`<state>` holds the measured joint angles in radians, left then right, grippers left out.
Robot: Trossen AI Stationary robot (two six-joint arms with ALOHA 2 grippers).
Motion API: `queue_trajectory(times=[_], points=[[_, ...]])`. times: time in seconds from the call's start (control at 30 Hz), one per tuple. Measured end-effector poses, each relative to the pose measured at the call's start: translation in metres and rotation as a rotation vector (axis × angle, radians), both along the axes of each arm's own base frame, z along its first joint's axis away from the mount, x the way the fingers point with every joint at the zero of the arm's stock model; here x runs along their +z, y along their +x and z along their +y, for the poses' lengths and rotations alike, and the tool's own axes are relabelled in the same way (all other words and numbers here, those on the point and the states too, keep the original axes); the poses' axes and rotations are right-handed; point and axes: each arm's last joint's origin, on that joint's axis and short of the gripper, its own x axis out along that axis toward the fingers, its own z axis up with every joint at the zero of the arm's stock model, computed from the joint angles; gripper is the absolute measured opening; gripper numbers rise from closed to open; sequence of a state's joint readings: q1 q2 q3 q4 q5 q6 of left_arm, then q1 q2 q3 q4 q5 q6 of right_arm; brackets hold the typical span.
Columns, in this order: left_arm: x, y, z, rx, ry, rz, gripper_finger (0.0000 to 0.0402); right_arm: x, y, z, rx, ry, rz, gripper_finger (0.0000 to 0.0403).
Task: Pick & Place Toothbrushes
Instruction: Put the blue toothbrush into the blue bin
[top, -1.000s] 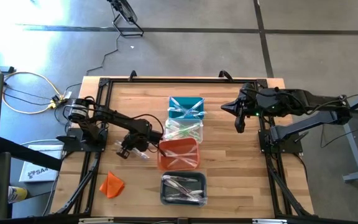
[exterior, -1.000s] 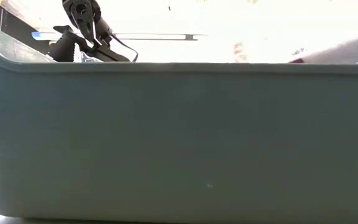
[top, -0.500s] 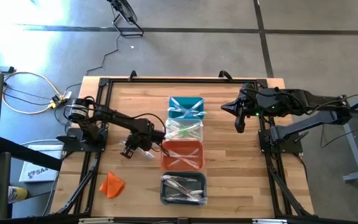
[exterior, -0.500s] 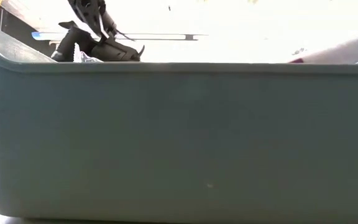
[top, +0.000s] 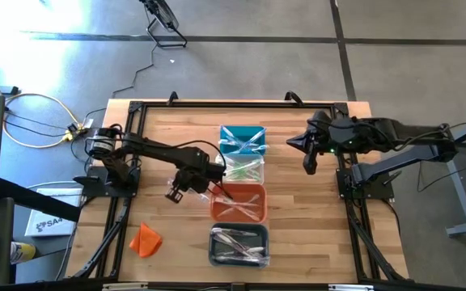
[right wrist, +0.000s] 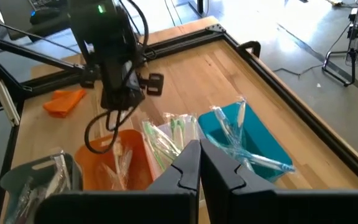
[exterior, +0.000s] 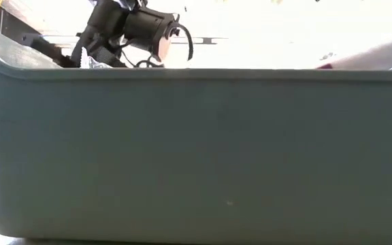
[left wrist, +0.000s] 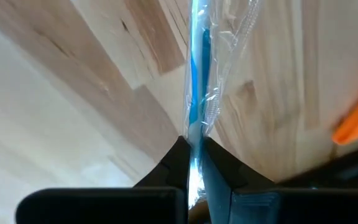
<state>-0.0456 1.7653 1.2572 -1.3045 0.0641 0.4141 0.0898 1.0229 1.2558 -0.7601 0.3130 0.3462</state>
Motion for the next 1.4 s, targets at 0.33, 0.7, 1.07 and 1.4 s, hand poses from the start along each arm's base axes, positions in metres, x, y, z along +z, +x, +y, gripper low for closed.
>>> queue_trajectory(times=[0.33,0.7,1.07,1.4], points=[[0.031,-0.018,0.002,0.023,0.057,0.044,0.0019,-0.003,0.001,0.001,0.012,0.030,-0.006,0.0002],[0.074,-0.025,0.012,0.131,0.144,-0.099,0.0019,-0.003,0.000,0.001,0.038,-0.010,0.000,0.0002],[0.154,0.010,0.071,0.411,0.201,-0.641,0.0019,0.002,0.003,0.002,0.080,-0.021,-0.052,0.0002],[0.179,0.042,0.123,0.650,0.216,-1.089,0.0019,0.002,0.003,0.002,0.080,-0.021,-0.052,0.0002]])
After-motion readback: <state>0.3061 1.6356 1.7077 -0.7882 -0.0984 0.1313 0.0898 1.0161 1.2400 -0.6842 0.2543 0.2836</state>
